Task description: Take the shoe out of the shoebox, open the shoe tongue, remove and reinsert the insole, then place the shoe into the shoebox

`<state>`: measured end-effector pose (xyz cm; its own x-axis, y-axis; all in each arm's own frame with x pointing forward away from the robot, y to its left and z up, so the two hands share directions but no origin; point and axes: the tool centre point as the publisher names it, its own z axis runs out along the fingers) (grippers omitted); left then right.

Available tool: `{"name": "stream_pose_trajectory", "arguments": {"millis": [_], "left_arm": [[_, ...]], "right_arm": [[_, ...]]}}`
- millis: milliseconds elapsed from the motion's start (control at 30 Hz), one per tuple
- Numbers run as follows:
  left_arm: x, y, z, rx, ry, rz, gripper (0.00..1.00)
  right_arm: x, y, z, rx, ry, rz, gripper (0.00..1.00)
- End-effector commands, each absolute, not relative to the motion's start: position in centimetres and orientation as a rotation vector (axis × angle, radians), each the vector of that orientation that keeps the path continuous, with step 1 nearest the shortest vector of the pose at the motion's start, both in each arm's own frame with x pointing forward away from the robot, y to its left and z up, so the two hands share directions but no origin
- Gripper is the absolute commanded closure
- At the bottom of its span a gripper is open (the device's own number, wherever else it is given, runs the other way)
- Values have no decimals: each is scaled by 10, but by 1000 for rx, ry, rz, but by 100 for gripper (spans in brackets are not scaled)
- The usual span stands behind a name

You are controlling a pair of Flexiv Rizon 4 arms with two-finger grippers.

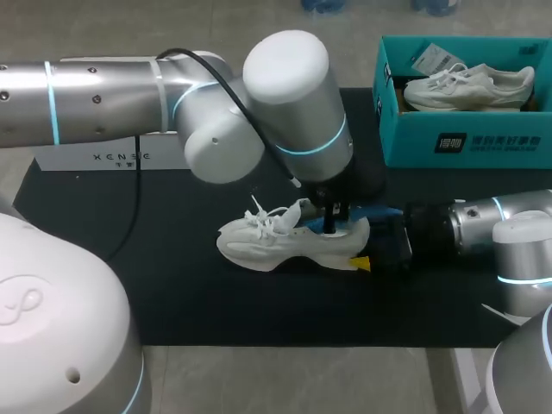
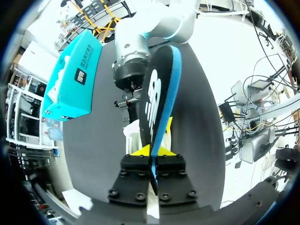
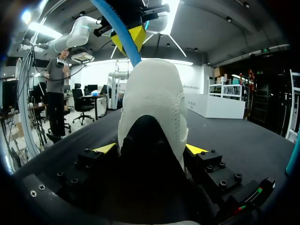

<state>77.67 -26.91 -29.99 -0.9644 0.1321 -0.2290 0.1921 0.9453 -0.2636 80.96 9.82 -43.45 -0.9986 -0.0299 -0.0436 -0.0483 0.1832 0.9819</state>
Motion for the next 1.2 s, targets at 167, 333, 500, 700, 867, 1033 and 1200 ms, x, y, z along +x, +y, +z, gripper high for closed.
{"name": "stream_pose_trajectory", "arguments": {"millis": [167,333,500,700,867,1033,1200], "left_arm": [[785,-248,-235,215,2962,-703,100],[798,-245,-190,183,3018,-944,100],[815,-238,-152,129,3023,-1118,100],[838,-223,-121,60,3000,-1314,100],[848,-210,-101,38,2977,-1356,100],[848,-210,-101,38,2977,-1356,100],[848,-210,-101,38,2977,-1356,100]], "right_arm": [[811,100,-440,-78,2405,1996,100],[811,100,-440,-78,2405,1996,100],[811,100,-440,-78,2405,1996,100],[811,100,-440,-78,2405,1996,100],[811,100,-440,-78,2405,1996,100],[811,100,-440,-78,2405,1996,100],[811,100,-440,-78,2405,1996,100]]}}
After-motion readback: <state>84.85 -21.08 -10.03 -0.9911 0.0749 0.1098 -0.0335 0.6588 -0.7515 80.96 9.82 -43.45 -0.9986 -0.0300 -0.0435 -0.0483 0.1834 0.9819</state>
